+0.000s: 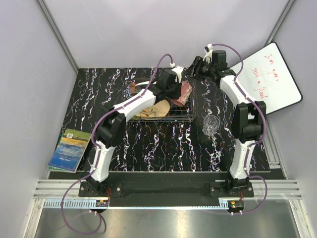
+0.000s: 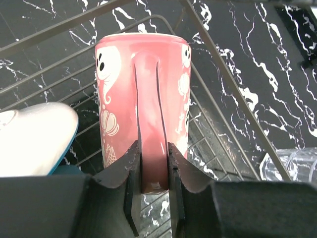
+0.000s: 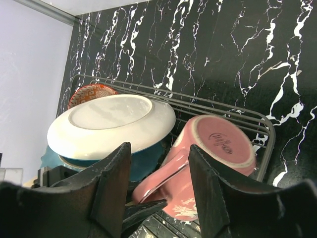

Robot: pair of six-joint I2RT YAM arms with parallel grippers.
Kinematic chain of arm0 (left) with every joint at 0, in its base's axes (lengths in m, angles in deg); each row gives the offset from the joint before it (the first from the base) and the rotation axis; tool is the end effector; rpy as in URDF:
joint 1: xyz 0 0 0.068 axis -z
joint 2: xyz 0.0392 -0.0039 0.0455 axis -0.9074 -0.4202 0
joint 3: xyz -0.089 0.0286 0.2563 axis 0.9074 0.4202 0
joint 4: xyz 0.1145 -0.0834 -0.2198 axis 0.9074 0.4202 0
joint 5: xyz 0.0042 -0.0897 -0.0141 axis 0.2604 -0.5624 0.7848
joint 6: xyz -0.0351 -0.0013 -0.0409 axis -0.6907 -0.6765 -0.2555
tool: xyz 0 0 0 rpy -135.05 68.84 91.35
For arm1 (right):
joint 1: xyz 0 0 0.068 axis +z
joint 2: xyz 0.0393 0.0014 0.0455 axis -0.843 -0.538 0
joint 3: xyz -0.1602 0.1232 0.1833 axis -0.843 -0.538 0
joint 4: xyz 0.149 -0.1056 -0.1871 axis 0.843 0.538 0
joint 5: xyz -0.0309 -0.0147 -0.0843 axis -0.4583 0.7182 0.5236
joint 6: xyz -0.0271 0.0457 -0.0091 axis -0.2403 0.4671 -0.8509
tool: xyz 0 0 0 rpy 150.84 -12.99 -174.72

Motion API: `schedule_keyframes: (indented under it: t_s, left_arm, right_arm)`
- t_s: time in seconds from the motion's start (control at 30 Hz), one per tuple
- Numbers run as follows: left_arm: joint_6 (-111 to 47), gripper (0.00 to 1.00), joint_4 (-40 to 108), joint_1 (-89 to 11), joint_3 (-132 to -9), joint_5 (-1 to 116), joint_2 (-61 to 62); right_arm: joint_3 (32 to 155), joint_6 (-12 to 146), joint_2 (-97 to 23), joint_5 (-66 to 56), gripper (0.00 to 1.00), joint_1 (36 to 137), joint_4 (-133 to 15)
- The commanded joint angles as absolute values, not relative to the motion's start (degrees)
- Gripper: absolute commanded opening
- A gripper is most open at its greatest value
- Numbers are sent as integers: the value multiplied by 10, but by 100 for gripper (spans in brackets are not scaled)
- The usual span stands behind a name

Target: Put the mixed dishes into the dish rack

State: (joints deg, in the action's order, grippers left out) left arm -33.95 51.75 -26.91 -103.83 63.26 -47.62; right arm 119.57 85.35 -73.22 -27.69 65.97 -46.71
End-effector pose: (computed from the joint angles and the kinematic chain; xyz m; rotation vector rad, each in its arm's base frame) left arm 0.3991 -0.3162 0.2527 0.4986 2.1588 -0.5576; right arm 0.4768 0.0896 0.2917 -0.0316 2.1186 0.9063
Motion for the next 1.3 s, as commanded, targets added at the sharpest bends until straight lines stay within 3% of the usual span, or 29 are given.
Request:
schedule_keyframes:
  t_s: [0.0, 0.23, 0.63, 0.93, 1.17, 1.27]
  left_arm:
    - [-328, 0, 524, -276, -1058, 615, -404]
    - [-334, 0, 532, -283, -1062, 599, -386]
    - [-376, 0, 554, -283, -1199, 571, -405]
    - [-376, 0, 522, -283, -1228, 576, -450]
    - [-371, 0, 485, -281, -1258, 577, -501]
    - [-359, 0, 472, -281, -1274, 583, -515]
  right_arm:
    - [1195, 858, -725, -278, 59, 646, -485]
    - [1179, 867, -713, -280, 62, 628, -496]
    - [1147, 876, -716, -292, 62, 623, -523]
    - [1137, 904, -712, -302, 62, 600, -544]
    - [1058, 1143, -721, -408, 66, 525, -772]
    - [1023, 1167, -717, -421, 67, 516, -829]
